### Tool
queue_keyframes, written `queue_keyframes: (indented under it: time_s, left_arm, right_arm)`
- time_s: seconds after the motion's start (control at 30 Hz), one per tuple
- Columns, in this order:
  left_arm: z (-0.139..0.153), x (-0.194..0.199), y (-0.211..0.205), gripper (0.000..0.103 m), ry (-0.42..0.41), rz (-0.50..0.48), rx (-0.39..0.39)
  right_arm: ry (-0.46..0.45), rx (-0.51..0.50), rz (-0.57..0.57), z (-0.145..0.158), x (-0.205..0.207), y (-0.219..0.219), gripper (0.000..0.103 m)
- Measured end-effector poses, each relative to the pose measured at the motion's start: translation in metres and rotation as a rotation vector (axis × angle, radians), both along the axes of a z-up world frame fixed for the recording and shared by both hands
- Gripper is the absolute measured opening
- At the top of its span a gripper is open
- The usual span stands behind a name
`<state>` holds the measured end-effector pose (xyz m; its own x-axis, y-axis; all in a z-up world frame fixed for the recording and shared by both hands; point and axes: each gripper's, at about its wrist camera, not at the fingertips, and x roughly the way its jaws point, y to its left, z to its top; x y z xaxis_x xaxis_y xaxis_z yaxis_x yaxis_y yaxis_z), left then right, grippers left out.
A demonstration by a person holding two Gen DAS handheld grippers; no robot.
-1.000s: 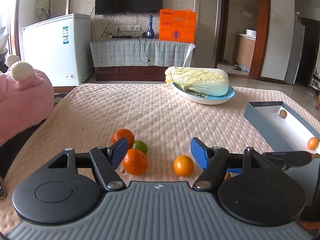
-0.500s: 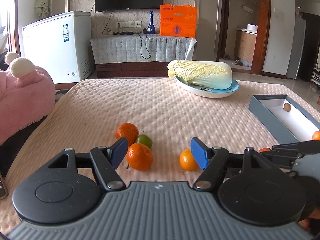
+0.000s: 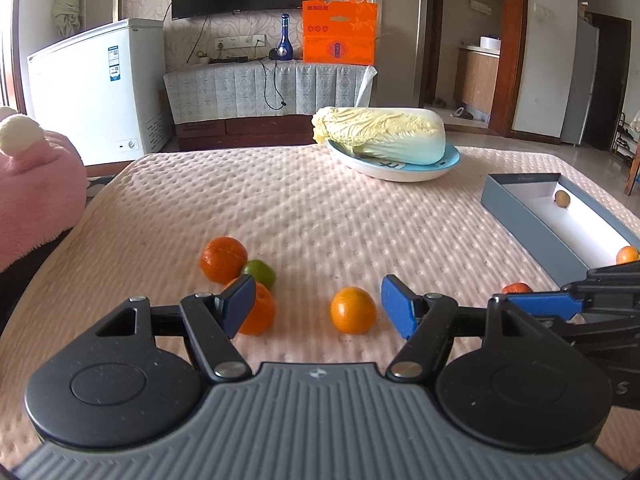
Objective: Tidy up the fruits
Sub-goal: 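Move the left tool toward an orange while the right tool approaches the small red apple, then close the left tool on the orange while the right tool closes on the red apple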
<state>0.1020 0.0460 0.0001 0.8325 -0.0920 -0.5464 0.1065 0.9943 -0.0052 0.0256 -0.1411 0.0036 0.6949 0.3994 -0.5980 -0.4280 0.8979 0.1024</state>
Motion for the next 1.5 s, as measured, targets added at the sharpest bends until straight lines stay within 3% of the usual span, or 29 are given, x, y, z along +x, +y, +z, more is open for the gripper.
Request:
queue_keyframes:
  time_s: [0.23, 0.43, 0.5, 0.53, 0.57, 0.73, 1.0, 1.5]
  left_arm:
    - [-0.006, 0.008, -0.014, 0.074, 0.016, -0.011, 0.007]
    - [-0.015, 0.011, -0.034, 0.074, 0.027, -0.063, 0.027]
    - [-0.019, 0.016, -0.038, 0.074, 0.049, -0.060, 0.034]
    - [-0.020, 0.018, -0.040, 0.074, 0.053, -0.061, 0.032]
    - [-0.022, 0.020, -0.041, 0.073, 0.055, -0.055, 0.035]
    - [-0.033, 0.030, -0.036, 0.073, 0.105, -0.025, 0.009]
    - [-0.036, 0.036, -0.028, 0.069, 0.112, -0.016, -0.029]
    - [-0.035, 0.037, -0.029, 0.058, 0.106, -0.019, -0.024]
  right_arm:
    - [-0.007, 0.002, 0.012, 0.004, -0.004, -0.003, 0.027]
    - [-0.109, -0.116, -0.047, 0.007, -0.010, -0.005, 0.028]
    - [-0.106, -0.133, -0.073, 0.004, -0.007, -0.008, 0.038]
    - [-0.107, -0.143, -0.088, 0.002, -0.006, -0.009, 0.053]
    - [-0.111, -0.159, -0.105, 0.000, -0.005, -0.008, 0.058]
    - [-0.080, -0.183, -0.127, -0.010, 0.005, -0.005, 0.058]
    - [-0.044, -0.231, -0.144, -0.026, 0.016, 0.000, 0.058]
    - [-0.072, -0.184, -0.155, -0.017, 0.013, -0.010, 0.057]
